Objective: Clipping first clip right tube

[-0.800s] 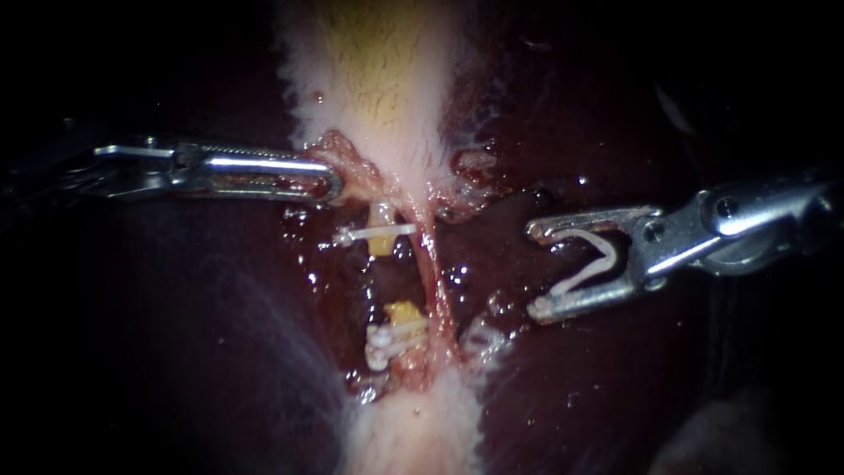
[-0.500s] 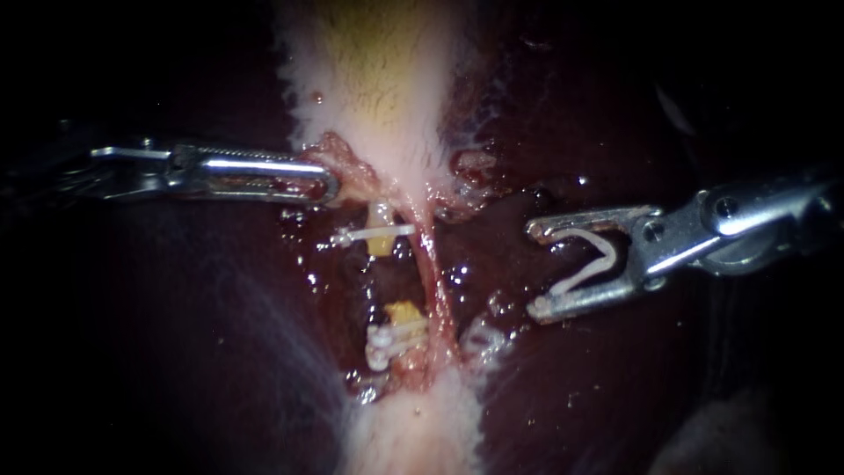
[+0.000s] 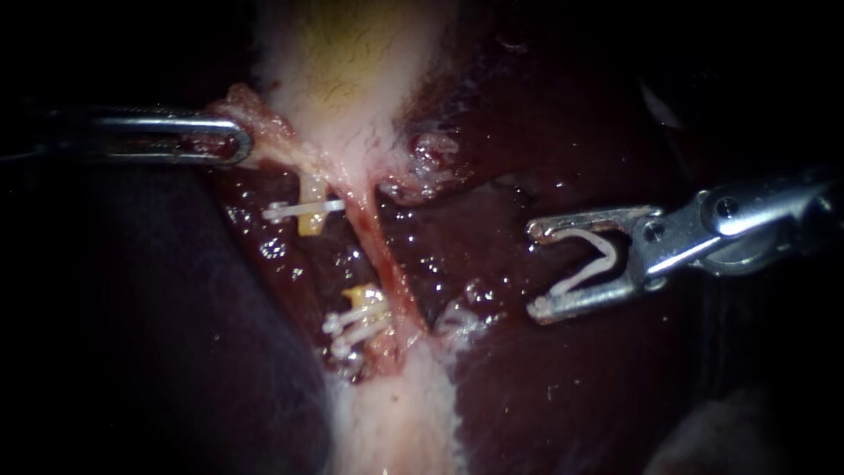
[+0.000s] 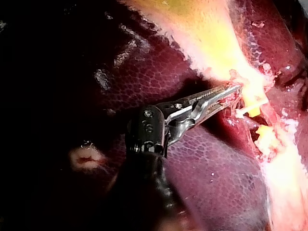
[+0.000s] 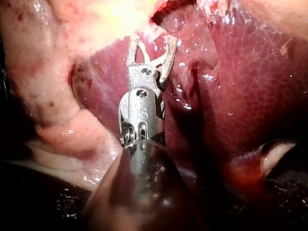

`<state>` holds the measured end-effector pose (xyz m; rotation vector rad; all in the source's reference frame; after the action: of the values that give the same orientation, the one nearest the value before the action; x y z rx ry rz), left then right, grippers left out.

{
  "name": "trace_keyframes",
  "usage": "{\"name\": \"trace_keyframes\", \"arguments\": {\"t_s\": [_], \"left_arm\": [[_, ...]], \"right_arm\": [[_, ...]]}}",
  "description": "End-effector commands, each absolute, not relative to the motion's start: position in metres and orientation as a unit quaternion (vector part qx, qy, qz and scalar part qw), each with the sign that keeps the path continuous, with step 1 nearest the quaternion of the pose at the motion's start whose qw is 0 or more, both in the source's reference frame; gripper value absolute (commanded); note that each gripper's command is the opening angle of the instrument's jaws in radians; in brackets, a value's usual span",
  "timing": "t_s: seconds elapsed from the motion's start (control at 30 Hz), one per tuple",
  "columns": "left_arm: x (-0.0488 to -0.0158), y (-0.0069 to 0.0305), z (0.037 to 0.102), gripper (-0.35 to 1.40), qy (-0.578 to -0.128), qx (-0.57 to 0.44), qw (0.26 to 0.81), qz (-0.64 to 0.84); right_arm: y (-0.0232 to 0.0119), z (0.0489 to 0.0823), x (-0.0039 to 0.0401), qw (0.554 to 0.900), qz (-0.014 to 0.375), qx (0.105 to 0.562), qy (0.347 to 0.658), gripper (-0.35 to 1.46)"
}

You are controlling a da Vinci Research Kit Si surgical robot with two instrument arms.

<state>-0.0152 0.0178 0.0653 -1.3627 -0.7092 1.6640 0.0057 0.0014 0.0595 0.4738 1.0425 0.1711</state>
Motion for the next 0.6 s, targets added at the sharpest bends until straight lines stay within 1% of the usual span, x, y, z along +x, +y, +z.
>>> {"name": "trace_keyframes", "arguments": {"t_s": [0.03,0.07,0.4,0.53,0.6], "left_arm": [[-0.0153,0.0177,0.0655,-0.35,-0.282,-0.545,0.425,0.666],[-0.0153,0.0177,0.0655,-0.35,-0.282,-0.545,0.425,0.666],[-0.0155,0.0176,0.0655,-0.35,-0.281,-0.545,0.425,0.666],[-0.0157,0.0175,0.0655,-0.35,-0.28,-0.545,0.426,0.666],[-0.0157,0.0175,0.0654,-0.35,-0.279,-0.545,0.427,0.666]], "right_arm": [[0.0012,0.0597,0.006,0.838,0.082,0.221,0.492,0.5],[0.001,0.0599,0.0063,0.838,0.078,0.221,0.493,0.5],[-0.0016,0.0637,0.011,0.833,0.108,0.246,0.483,0.5],[-0.002,0.0653,0.0128,0.831,0.125,0.259,0.476,0.5],[-0.0021,0.066,0.0136,0.83,0.127,0.266,0.474,0.5]]}}
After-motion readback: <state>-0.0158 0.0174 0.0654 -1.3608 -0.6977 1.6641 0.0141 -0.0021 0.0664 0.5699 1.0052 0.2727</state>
